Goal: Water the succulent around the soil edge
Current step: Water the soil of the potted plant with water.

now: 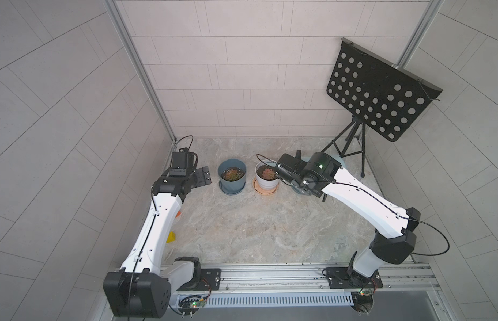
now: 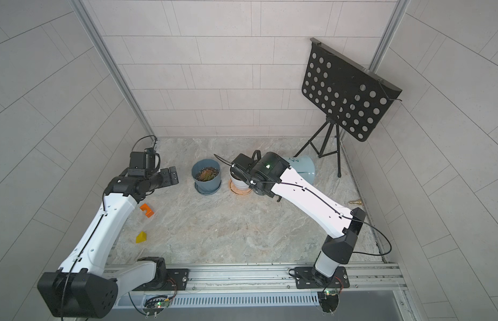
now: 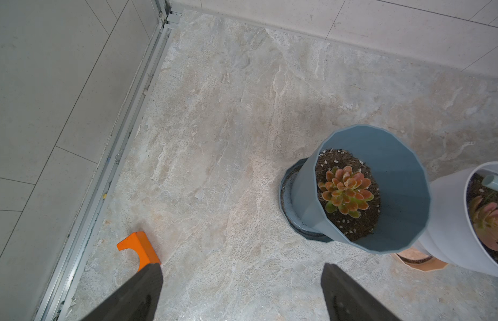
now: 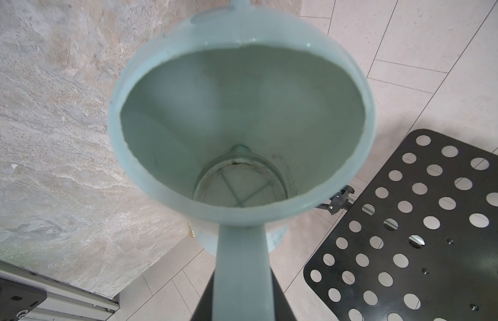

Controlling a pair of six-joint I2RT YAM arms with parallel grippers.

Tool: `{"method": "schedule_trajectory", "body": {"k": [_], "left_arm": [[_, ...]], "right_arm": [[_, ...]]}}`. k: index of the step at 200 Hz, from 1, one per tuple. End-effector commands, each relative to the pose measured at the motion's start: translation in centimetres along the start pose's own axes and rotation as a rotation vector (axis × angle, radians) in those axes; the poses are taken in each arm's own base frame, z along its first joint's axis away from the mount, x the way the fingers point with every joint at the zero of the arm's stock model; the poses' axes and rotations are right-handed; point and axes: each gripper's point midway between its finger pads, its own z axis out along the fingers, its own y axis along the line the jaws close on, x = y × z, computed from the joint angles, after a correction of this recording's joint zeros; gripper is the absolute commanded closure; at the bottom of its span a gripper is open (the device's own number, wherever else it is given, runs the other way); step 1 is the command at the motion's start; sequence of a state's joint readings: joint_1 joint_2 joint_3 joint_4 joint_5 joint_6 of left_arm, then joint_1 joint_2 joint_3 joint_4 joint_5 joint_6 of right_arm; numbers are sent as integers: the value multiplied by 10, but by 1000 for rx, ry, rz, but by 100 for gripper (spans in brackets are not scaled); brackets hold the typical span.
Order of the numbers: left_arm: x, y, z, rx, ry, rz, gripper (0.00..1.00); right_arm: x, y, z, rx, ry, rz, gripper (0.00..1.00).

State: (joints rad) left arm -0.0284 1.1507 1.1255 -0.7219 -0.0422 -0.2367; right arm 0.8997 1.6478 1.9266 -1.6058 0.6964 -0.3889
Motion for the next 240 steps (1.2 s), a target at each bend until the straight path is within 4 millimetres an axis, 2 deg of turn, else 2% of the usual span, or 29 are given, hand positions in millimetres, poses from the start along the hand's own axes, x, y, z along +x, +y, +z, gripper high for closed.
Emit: {"method": "schedule_trajectory", "body": {"k": [1,93,240], "left_arm": [[-5,0,-4,8,-19,-13,3],[-6,0,-5,9,-20,-15,3],[-5,2,-4,1,-19,-18,3]], "right_arm": [[3,-7,-6,36,13,-14,100],[-10,-7,-12,40,-27,-13,100],[-4,-2,-27,58,-77,-23,100]]}}
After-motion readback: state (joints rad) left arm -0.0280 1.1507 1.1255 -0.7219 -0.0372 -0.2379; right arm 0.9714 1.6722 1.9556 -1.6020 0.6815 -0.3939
